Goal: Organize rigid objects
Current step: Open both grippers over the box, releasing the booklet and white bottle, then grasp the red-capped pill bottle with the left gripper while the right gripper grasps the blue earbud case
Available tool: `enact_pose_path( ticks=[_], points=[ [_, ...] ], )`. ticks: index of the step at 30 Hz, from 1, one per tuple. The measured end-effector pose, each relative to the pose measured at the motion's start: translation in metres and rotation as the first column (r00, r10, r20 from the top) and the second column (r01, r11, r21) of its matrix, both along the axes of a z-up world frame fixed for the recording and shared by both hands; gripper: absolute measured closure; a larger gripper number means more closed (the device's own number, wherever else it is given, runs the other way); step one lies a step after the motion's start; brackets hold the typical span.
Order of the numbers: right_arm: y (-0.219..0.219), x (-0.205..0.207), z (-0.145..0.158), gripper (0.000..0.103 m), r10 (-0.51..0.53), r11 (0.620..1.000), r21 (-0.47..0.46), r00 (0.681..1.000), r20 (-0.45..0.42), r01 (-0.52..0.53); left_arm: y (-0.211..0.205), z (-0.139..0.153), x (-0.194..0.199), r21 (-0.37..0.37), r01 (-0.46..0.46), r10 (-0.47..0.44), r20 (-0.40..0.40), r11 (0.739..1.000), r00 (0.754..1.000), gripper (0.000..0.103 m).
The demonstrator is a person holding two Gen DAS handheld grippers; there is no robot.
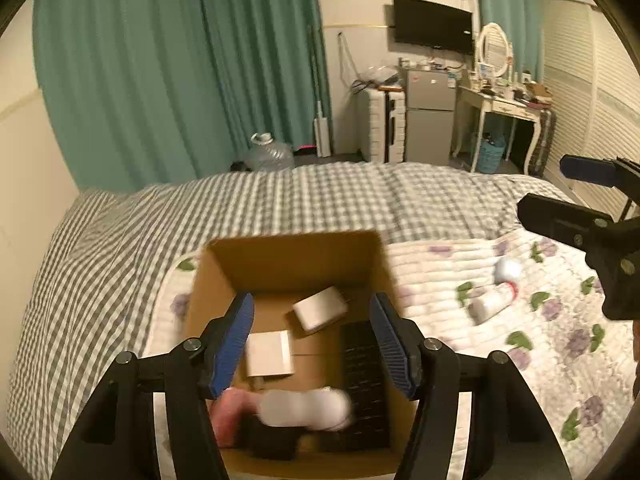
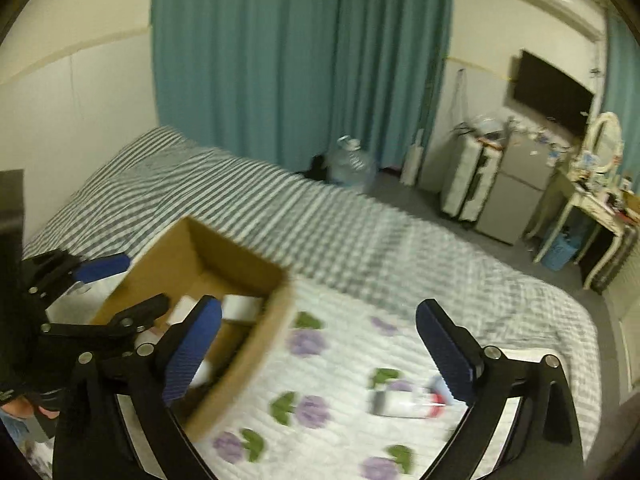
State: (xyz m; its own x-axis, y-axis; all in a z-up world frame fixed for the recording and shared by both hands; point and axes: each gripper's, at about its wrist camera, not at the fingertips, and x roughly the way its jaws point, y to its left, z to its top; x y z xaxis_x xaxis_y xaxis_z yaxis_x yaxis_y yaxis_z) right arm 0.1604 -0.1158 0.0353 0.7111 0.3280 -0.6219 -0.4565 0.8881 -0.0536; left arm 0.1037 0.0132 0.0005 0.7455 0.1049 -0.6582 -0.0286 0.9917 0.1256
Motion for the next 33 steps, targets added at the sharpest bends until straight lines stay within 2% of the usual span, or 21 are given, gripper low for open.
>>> enact_pose_path(
  ticks=[6,13,21,25,29,33],
  points=[
    [-0.075,-0.009,0.008,0.003,-0.083,0.996,-0.040,0.995,0.053,0.085,-0.053,0.002,0.007,-0.032,0.049,-0.049,-0.001,0.998,0.999,0.036],
    [-0.148,0.000,-0.017,0.003,-0.184,0.981,-0.058,0.983,0.009,0.184,-0.116,-0.023,0.026,-0.041,0.106,-0.109,-0.058,0.994,0.992,0.036],
    [-0.181,0.026,-0.082,0.003,-0.199,0.976,-0.107,0.977,-0.078,0.190,-0.163,-0.077,0.053,-0.003,0.149,-0.148,-0.150,0.989,0.978,0.036],
    [-0.189,0.044,-0.109,0.003,-0.195,0.977,-0.111,0.970,-0.146,0.180,-0.183,-0.110,0.070,0.013,0.203,-0.196,-0.211,0.979,0.958,0.036],
    [-0.202,0.063,-0.128,0.003,-0.214,0.971,-0.144,0.963,-0.163,0.192,-0.207,-0.142,0.087,0.071,0.257,-0.231,-0.258,0.964,0.938,0.036],
    [-0.224,0.081,-0.145,0.003,-0.234,0.972,-0.081,0.939,-0.252,0.221,-0.220,-0.164,0.105,0.072,0.292,-0.261,-0.285,0.954,0.922,0.036]
  ],
)
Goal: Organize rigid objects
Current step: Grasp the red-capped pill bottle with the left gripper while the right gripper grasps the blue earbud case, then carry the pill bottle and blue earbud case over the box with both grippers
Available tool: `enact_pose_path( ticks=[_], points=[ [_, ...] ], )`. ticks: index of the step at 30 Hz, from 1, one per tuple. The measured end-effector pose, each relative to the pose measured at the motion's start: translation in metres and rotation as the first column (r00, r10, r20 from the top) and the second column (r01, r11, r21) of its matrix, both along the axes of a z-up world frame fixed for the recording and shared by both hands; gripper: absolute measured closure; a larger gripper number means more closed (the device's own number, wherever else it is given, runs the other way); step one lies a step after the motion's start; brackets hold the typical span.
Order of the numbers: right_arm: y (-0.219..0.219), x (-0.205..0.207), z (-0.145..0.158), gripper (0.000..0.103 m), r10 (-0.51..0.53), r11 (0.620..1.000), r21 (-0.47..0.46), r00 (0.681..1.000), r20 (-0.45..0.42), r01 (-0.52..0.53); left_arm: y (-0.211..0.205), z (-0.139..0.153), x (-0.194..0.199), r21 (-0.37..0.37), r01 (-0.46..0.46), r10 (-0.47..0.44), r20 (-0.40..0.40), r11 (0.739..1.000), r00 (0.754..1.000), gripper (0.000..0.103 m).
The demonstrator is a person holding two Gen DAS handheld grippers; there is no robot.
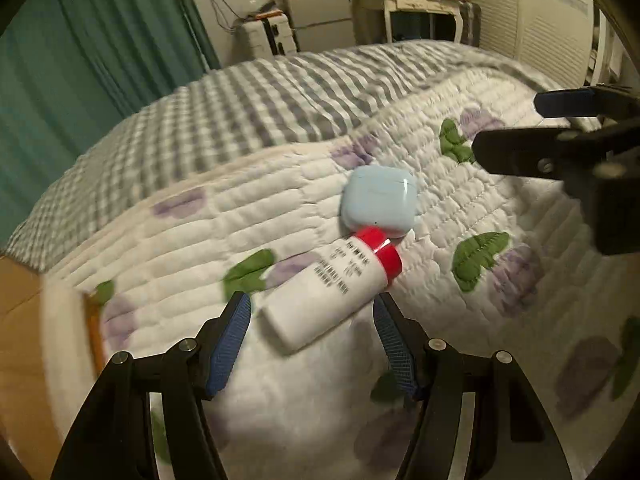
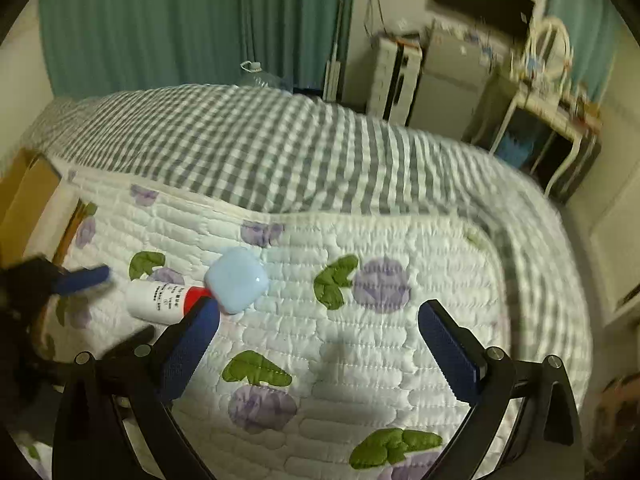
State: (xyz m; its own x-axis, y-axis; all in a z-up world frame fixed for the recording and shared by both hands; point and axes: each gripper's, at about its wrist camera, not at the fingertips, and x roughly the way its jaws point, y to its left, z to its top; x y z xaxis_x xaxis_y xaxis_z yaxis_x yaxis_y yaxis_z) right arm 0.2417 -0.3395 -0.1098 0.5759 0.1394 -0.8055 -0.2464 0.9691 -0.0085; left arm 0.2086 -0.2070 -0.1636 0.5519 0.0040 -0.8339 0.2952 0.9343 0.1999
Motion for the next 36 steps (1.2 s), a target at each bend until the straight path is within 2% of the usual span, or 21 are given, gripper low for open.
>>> enact_pose_path(
  ticks=[3,7,10,16,20,24,27,30,32,34,35,36],
  points=[
    [-0.006,0.006,-0.005,0.003,-0.012,0.999,0.030,0.999,-0.029,0.013,-0.006,-0.013,0.009,0.037,0.000,-0.001,0.012,0.999,1.000,0.036],
    [-0.004,0.009,-0.008,0.003,-0.004,0.999,0.042,0.999,-0.036,0.006,0.000,-0.015,0.007,-0.012,0.028,-0.028,0.022,1.000,0.999,0.042],
    [0.001,0.010,-0.009,0.003,0.008,0.999,0.031,0.999,-0.031,-0.007,0.009,-0.008,0.003,-0.063,0.023,-0.022,0.012,0.998,1.000,0.053],
    [0.012,0.008,-0.007,0.003,0.041,0.999,0.005,0.999,-0.014,-0.041,0.042,0.022,-0.013,-0.174,-0.052,0.062,0.055,0.983,0.997,0.058],
    [0.027,0.007,-0.008,0.003,0.090,0.996,-0.026,0.996,-0.007,-0.091,0.056,0.041,-0.015,-0.171,-0.103,0.122,0.108,0.980,0.987,0.060],
    [0.053,0.009,-0.015,0.004,0.160,0.984,-0.079,0.987,-0.018,-0.161,0.066,0.039,-0.005,-0.169,-0.105,0.122,0.091,0.980,0.988,0.061],
    [0.069,0.015,-0.027,0.009,0.197,0.974,-0.104,0.979,-0.046,-0.201,0.063,0.031,-0.005,-0.158,-0.077,0.091,0.085,0.984,0.992,0.061],
    [0.078,0.022,-0.040,0.019,0.214,0.967,-0.124,0.973,-0.089,-0.224,0.059,0.021,-0.003,-0.190,-0.042,0.050,0.037,0.981,0.998,0.062],
    [0.081,0.028,-0.046,0.023,0.212,0.966,-0.124,0.971,-0.114,-0.226,0.054,0.011,-0.002,-0.164,-0.048,0.053,0.022,0.985,0.998,0.062],
    [0.082,0.034,-0.052,0.026,0.202,0.968,-0.123,0.971,-0.130,-0.218,0.054,0.005,0.000,-0.161,-0.058,0.060,0.008,0.985,0.998,0.066],
    [0.083,0.037,-0.054,0.028,0.197,0.969,-0.122,0.971,-0.137,-0.214,0.055,0.004,0.000,-0.174,-0.061,0.064,0.013,0.983,0.998,0.066],
    [0.082,0.040,-0.056,0.036,0.190,0.971,-0.120,0.972,-0.141,-0.207,0.056,0.006,-0.001,-0.179,-0.061,0.066,0.020,0.982,0.998,0.066]
  ],
)
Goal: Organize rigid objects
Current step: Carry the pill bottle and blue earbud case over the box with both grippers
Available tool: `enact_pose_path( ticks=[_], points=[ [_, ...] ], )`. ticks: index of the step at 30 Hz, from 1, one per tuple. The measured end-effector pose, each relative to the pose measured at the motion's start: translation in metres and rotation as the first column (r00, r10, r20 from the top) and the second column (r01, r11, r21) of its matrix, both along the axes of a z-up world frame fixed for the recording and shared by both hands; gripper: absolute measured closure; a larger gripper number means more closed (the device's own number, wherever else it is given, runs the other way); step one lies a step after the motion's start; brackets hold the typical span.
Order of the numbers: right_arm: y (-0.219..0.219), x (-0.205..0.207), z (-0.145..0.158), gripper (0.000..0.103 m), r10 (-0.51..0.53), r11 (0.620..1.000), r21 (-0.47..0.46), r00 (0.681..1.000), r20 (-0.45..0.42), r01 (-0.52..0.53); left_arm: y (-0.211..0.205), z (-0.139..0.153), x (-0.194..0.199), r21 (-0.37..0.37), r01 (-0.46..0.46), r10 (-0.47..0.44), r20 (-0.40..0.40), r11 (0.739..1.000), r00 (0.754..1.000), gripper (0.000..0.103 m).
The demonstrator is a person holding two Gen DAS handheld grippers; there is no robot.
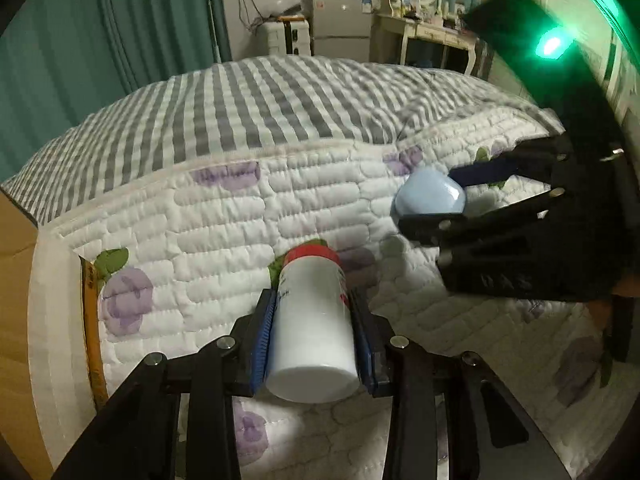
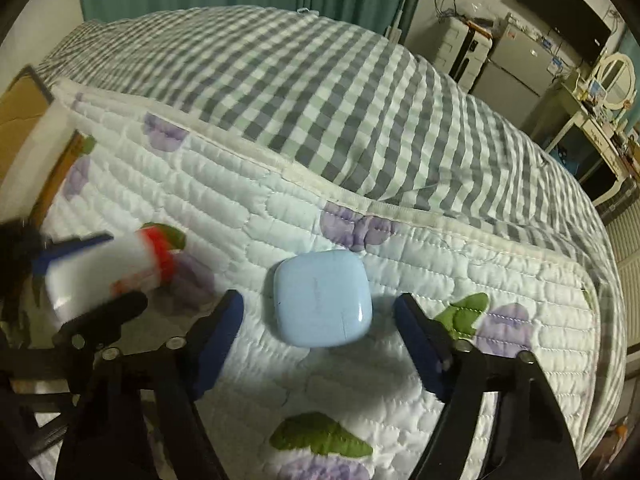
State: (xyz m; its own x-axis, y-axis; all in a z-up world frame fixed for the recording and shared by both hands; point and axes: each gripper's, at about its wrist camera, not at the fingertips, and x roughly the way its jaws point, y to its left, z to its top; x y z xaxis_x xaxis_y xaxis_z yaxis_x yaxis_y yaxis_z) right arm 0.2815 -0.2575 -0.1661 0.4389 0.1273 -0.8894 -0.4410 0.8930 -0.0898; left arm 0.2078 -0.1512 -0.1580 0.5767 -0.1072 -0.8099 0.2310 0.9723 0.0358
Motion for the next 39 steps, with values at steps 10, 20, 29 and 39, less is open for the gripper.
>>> enact_pose_path(
  ticks=[10,20,29,39],
  points=[
    [-0.016,-0.019,0.014,0.053,-0.017,1.000,0.011,0.998,0.057,0.016,-0.002,0.046,-0.023,-0.011,0.009,-0.008,0.091,1.000,0.996,0.067],
    [-0.008,-0.071,0.082,0.053,-0.064,0.998,0.038,0.984,0.166,0.058,0.021,0.116,-0.069,-0.017,-0.006,0.009,0.201,1.000,0.979,0.067],
    [0.046,-0.133,0.172,0.053,-0.011,0.999,0.051,0.953,0.301,-0.005,0.077,0.192,-0.124,-0.039,-0.051,0.062,0.335,0.998,0.940,0.067],
    [0.144,-0.182,0.240,0.053,0.109,0.981,0.103,0.910,0.400,-0.162,0.157,0.218,-0.153,-0.027,-0.149,0.148,0.382,0.988,0.912,0.067]
  ],
)
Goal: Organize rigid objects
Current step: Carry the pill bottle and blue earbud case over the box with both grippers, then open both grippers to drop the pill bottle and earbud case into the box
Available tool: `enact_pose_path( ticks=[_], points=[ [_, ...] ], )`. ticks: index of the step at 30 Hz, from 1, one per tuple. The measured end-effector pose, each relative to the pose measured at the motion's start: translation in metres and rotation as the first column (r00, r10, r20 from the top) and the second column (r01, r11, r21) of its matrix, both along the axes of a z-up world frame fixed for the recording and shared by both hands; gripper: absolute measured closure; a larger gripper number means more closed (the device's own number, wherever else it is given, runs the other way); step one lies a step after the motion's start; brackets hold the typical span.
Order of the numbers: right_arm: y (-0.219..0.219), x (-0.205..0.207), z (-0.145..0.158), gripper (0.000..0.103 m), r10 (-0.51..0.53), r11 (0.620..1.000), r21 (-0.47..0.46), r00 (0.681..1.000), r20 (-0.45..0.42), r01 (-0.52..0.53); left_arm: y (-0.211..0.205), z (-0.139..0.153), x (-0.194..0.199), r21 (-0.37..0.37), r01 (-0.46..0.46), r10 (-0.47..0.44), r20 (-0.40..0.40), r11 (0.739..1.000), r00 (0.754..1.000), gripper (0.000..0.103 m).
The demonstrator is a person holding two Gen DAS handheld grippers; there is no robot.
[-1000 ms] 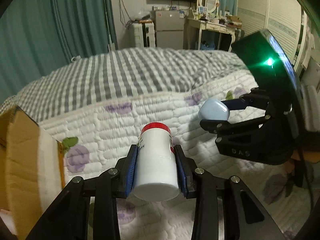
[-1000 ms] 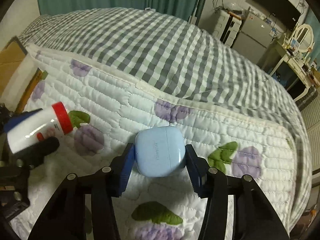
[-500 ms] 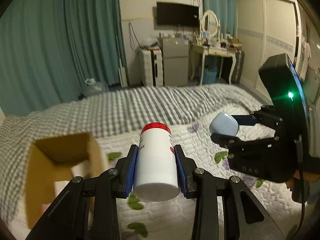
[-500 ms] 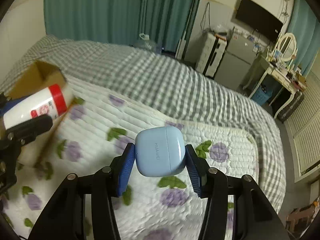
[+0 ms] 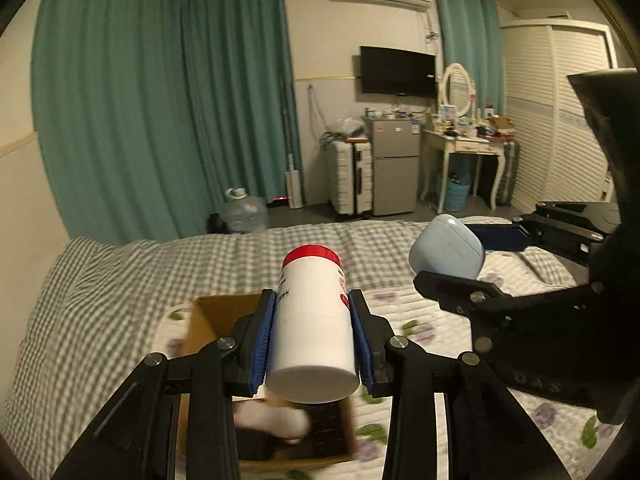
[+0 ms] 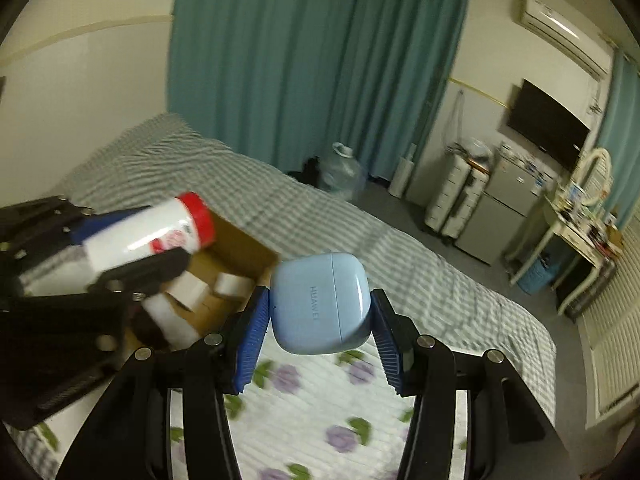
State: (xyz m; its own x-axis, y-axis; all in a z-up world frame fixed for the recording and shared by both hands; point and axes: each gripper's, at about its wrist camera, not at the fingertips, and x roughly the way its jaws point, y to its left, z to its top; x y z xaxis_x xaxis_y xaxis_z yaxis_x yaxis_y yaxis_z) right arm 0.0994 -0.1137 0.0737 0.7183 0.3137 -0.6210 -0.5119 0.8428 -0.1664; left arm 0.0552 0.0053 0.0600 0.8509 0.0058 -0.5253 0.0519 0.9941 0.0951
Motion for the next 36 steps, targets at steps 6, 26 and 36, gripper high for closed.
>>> enact_pose_path(
  ticks=[6,26,36],
  points=[
    [0.061,0.003,-0.016,0.053,0.071,0.997,0.007,0.997,-0.041,-0.071,0.049,-0.026,0.012,0.005,-0.075,0.076,-0.050,0.997,0.996,0.066],
    [0.134,0.097,-0.156,0.053,0.090,0.990,-0.087,0.975,-0.201,-0.110,0.096,-0.127,0.088,0.054,-0.054,0.065,-0.242,0.997,0.968,0.066],
    [0.144,0.095,-0.161,0.051,0.141,0.980,-0.119,0.978,-0.151,-0.160,0.100,-0.130,0.095,0.039,-0.057,0.065,-0.261,0.998,0.963,0.065]
  ],
)
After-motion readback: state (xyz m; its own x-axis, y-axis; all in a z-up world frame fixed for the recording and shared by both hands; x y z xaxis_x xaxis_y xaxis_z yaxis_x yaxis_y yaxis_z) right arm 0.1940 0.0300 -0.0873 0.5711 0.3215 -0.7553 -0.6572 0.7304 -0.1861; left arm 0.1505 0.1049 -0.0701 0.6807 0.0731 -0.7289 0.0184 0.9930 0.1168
